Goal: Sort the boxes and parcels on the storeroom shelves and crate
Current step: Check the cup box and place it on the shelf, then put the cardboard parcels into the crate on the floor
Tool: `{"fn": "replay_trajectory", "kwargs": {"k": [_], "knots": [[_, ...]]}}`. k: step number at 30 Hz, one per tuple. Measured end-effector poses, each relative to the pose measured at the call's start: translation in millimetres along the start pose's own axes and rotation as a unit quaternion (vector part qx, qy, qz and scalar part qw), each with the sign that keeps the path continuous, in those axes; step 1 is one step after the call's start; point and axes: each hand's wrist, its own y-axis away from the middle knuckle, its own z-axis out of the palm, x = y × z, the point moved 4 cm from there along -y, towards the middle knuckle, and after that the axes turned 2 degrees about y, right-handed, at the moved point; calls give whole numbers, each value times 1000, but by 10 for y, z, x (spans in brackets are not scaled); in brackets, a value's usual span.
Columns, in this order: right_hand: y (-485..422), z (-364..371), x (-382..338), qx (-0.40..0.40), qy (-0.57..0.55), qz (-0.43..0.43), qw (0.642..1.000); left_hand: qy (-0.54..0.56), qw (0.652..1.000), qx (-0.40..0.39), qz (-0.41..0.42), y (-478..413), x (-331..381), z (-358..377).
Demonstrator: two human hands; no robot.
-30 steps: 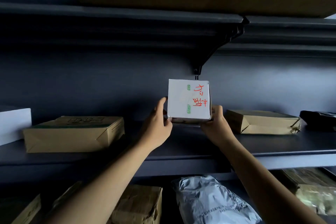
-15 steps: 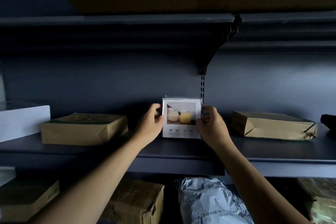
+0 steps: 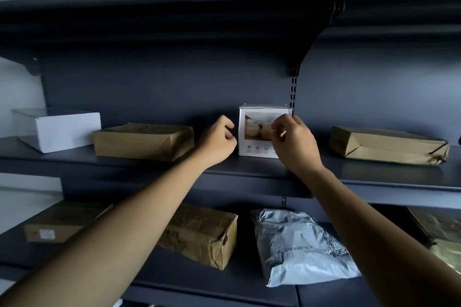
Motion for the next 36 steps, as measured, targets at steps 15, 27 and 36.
{"fn": "replay_trajectory", "kwargs": {"k": [15,27,36], "knots": [[-31,741,-1052,-74,26,-19,997,-8,988,153,-5,-134,-633,-1284],[-266,1533,-1551,-226,-15,288,930,-26,986,-86,-139,-489,-1817,-1886],[-175,1584,-1428,-156,-279,226,920,164,981,102,-25,-547,-1980,-1698]]}}
